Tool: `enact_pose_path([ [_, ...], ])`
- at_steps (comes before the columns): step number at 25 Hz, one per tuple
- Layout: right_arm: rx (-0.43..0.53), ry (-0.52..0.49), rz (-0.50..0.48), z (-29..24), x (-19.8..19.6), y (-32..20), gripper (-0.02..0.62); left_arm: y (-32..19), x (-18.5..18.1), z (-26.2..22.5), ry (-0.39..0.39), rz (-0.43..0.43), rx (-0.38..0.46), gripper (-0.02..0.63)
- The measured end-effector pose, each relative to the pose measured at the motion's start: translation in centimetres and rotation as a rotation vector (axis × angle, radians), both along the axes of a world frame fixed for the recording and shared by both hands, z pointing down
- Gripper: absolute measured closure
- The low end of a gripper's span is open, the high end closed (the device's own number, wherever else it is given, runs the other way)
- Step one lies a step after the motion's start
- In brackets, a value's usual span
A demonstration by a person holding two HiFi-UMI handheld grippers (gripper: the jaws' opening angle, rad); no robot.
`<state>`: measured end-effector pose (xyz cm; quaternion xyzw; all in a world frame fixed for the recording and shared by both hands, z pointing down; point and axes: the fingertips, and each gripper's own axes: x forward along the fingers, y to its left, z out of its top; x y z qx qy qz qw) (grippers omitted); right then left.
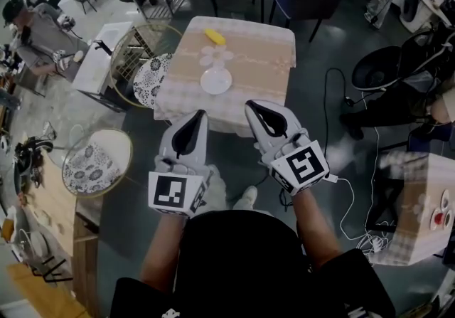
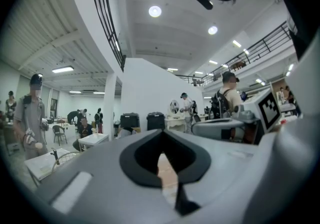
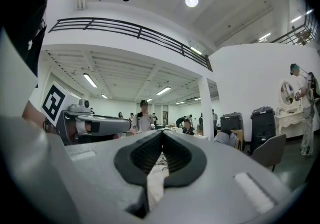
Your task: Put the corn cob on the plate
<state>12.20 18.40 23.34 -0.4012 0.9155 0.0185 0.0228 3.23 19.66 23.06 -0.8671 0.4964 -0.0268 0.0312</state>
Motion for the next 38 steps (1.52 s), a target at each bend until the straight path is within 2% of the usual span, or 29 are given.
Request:
enact_pose_path([
  [10, 0.015, 0.034, 0.017, -0.6, -1.5, -2.7, 0.594, -2.7, -1.4, -0.4, 0.022, 0.015, 0.014, 0.598],
  [22, 0.004, 0.042, 0.047, -0.4, -4.8, -9.2, 0.594, -9.4, -4.4, -0.5, 0.03, 0.045, 0.022, 0.598],
  [31, -0.007, 0.067, 0.091, -0.5, -7.3, -14.5, 0.594, -15.1, -7.7, -0.7, 0.051, 0.065, 0.014, 0.598],
  [38, -0.03, 0.06, 0.16, -0.5, -8.3, -17.1, 0.594, -17.4, -10.4, -0.8, 0.077, 0.092, 0.008, 0.598],
])
